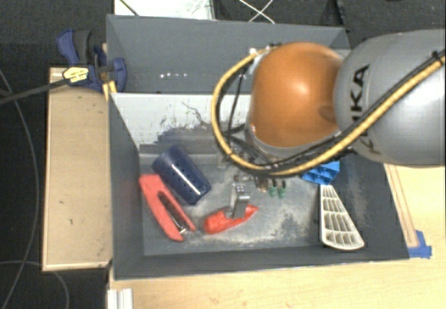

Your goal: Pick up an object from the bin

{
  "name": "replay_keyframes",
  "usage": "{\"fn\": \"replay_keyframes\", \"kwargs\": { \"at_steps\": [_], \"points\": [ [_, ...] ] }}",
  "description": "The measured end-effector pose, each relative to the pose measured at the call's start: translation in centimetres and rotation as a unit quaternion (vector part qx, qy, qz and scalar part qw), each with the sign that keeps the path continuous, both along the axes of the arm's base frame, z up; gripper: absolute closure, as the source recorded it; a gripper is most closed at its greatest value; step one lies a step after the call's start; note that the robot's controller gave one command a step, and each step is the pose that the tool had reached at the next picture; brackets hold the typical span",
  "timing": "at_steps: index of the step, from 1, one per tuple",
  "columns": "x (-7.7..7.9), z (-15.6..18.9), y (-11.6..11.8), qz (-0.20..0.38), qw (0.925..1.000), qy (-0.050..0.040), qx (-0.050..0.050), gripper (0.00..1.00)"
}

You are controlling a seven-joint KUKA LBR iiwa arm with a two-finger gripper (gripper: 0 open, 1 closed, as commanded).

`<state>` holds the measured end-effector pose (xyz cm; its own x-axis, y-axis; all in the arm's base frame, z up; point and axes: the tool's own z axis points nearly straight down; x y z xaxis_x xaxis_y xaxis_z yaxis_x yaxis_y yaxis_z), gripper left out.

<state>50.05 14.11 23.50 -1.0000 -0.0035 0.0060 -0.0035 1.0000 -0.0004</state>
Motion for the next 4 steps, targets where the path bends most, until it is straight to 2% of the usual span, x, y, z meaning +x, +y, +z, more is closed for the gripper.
{"fn": "replay_keyframes", "kwargs": {
  "at_steps": [1,2,3,4],
  "points": [
    [0.2,0.4,-0.1,-0.003,1.0000,-0.0042,0.001,0.00],
    [-0.7,-13.4,-3.2,0.015,0.9999,-0.0060,0.002,0.00],
    [-1.7,-7.1,-3.8,0.029,0.9995,-0.0113,0.003,0.00],
    [-1.0,-15.6,-3.5,0.015,0.9999,-0.0038,0.001,0.00]
  ]
}}
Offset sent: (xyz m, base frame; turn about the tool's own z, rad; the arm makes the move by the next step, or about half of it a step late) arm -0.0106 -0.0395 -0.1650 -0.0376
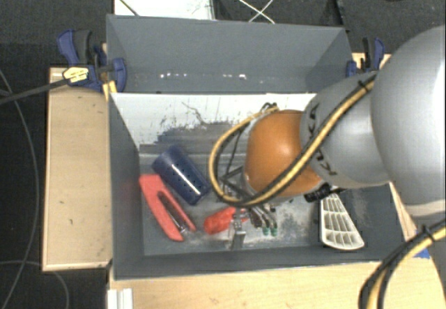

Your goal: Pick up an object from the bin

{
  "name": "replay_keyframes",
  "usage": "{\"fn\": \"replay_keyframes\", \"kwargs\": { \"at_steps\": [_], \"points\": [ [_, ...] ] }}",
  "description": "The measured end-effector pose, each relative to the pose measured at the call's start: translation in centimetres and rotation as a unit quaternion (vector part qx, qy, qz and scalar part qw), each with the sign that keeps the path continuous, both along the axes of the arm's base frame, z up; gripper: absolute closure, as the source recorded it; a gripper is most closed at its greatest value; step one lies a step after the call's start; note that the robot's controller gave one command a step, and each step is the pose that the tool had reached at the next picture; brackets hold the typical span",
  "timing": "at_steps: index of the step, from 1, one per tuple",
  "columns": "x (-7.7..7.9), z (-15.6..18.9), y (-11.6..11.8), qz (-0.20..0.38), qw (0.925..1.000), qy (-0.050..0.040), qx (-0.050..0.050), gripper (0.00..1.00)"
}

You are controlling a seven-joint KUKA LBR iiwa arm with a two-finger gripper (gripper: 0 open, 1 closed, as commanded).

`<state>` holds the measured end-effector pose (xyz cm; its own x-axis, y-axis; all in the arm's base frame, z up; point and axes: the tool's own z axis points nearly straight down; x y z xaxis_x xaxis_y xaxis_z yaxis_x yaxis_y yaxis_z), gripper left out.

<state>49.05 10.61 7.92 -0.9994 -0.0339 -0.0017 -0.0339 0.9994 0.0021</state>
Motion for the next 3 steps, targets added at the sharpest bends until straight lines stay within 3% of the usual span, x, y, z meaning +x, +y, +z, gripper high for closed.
{"fn": "replay_keyframes", "kwargs": {
  "at_steps": [1,2,3],
  "points": [
    [1.6,-0.9,0.4,-0.001,0.9999,-0.0112,0.003,0.00],
    [0.5,-0.2,0.1,-0.005,1.0000,-0.0031,0.001,1.00],
    [0.5,-0.2,0.1,-0.005,1.0000,-0.0031,0.001,1.00]
  ]
}}
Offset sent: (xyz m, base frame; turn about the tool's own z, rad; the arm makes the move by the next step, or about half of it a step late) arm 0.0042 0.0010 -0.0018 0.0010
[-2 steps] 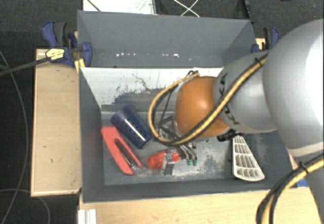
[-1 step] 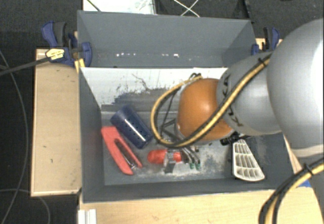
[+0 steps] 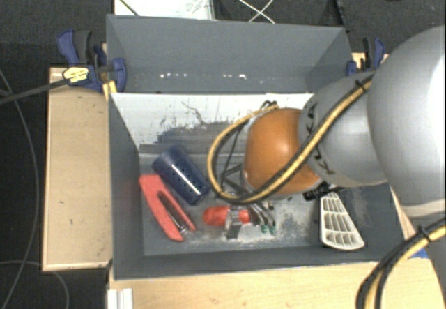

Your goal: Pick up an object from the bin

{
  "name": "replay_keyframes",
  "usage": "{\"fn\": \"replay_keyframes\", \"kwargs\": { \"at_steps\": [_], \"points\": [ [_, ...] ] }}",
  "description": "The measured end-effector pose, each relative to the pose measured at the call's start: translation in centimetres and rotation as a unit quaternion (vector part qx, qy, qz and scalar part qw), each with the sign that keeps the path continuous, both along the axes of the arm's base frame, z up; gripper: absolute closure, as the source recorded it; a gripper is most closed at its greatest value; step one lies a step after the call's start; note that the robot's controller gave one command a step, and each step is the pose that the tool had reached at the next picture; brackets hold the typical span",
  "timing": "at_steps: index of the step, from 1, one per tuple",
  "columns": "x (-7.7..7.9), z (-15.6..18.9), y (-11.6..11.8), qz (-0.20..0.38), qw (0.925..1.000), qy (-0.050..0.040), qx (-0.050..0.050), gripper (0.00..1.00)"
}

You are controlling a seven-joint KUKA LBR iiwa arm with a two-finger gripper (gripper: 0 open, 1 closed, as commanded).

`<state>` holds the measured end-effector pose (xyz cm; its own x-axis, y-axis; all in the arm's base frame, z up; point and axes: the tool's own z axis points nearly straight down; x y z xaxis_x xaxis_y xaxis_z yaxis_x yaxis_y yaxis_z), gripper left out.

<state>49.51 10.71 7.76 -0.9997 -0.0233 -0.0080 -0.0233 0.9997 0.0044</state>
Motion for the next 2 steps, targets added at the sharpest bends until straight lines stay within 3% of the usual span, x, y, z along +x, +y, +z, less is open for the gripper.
{"fn": "replay_keyframes", "kwargs": {
  "at_steps": [1,2],
  "points": [
    [-0.3,1.5,-0.1,-0.001,1.0000,0.0049,-0.001,1.00],
    [-0.1,5.1,0.0,-0.002,1.0000,0.0006,0.000,1.00]
  ]
}}
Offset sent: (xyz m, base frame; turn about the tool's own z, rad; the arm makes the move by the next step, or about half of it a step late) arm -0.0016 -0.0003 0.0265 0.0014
